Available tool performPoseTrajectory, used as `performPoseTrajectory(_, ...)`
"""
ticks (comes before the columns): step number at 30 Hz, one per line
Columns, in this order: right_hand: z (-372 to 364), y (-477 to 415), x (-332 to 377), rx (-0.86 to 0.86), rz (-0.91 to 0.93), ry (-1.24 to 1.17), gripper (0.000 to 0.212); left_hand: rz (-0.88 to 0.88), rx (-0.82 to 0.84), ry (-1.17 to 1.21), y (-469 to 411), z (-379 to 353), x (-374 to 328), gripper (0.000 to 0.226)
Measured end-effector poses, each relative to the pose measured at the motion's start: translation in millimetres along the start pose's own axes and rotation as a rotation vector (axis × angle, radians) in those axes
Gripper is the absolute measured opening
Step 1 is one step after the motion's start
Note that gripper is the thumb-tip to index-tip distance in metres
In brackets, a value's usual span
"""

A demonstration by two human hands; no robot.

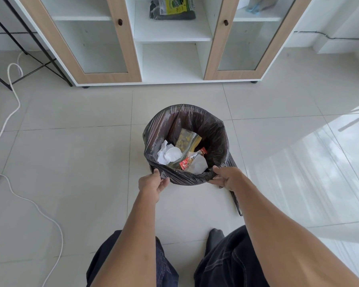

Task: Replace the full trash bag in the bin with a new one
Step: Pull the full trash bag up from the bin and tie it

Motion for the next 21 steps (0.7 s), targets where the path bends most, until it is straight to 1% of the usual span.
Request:
performPoseTrajectory(4, -2, 4, 3, -0.014, 0.025, 0.056, 0.022, 0.006, -0.019, 0.020, 6, -1, -3, 0.017)
performPoseTrajectory(7, -2, 2, 4, -0.025, 0.029, 0.119, 0.025, 0.006, -0.040, -0.049, 3, -1, 0, 0.027)
performPoseTrajectory(11, -1, 11, 7, -0.040, 0.042, 0.130, 0.029, 0.012, 0.006, -0.134, 4, -2, 1, 0.031)
performPoseTrajectory(14, 0, 13, 7, -0.041, 0.039, 0.124, 0.029, 0.047, 0.073, -0.216, 8, -5, 1, 0.024)
performPoseTrajectory(16, -1, 13, 8, -0.031, 0.044, 0.137, 0.029, 0.048, 0.113, -0.274, 11, -8, 2, 0.023)
performPoseTrajectory(19, -1, 15, 9, -0.036, 0.061, 0.142, 0.031, 0.030, 0.144, -0.320, 17, -11, 0, 0.024)
performPoseTrajectory(21, -2, 16, 9, -0.033, 0.055, 0.144, 0.031, 0.020, 0.167, -0.360, 20, -13, -2, 0.029)
Point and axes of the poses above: each hand's wrist, its own y-axis away from the middle knuckle, its own z-axis out of the back of the hand, x = y × z, the point moved 6 cm from there along -y, towards the middle knuckle, and after that the axes turned 11 degrees about -y, right-handed, at the moved point
